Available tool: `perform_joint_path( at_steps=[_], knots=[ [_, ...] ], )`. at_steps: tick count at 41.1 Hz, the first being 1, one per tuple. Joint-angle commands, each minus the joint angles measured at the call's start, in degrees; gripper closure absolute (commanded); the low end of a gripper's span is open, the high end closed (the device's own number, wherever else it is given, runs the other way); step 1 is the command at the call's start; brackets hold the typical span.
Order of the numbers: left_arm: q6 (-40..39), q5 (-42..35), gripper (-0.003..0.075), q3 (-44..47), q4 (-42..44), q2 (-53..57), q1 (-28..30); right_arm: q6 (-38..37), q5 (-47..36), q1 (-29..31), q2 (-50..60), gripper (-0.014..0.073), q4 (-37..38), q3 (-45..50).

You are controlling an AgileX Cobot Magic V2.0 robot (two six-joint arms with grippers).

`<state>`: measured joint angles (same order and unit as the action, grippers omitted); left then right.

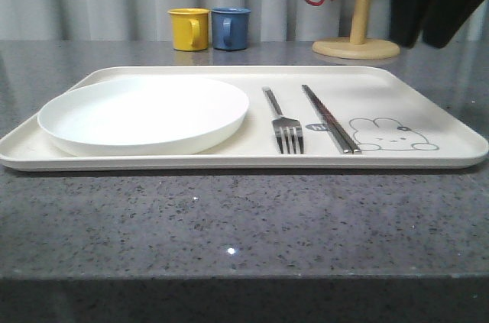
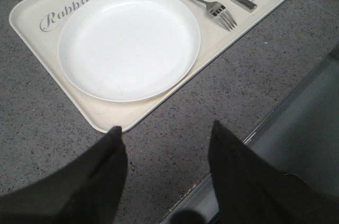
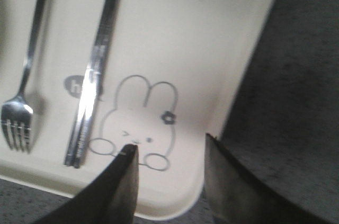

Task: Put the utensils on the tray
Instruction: 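Grasp the chopsticks with the right gripper and place them beside the fork, then grasp the silver spoon beside the tray with the right gripper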

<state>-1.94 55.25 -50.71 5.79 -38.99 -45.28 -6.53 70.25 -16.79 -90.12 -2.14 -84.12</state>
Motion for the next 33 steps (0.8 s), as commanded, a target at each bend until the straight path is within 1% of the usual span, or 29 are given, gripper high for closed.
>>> perform_joint_path(
  at_steps=[1,8,16,27,33],
  knots=[
    [-0.6,-3.9,0.0372,-1.5,0.3,-0.1,-0.5,0.8,2.0,3.4,4.8,0.0263,5.4,-0.8],
    [-0.6,-3.9,0.0372,-1.5,0.3,-0.1,-0.5,3.8,2.9,11.6,4.7,0.0263,5.8,-0.6],
    [-0.6,-3.9,0.0372,-1.5,0.3,-0.1,-0.5,5.3,1.6,18.6,2.3,0.0263,5.8,-0.6],
    [-0.6,-3.9,0.0372,-1.5,0.3,-0.1,-0.5,6.5,-0.5,24.6,-4.0,0.0263,5.9,-0.6],
    [-0.6,-3.9,0.0372,-1.5,0.3,-0.1,-0.5,7.0,-2.3,26.2,-6.8,0.0263,5.9,-0.6]
  ],
)
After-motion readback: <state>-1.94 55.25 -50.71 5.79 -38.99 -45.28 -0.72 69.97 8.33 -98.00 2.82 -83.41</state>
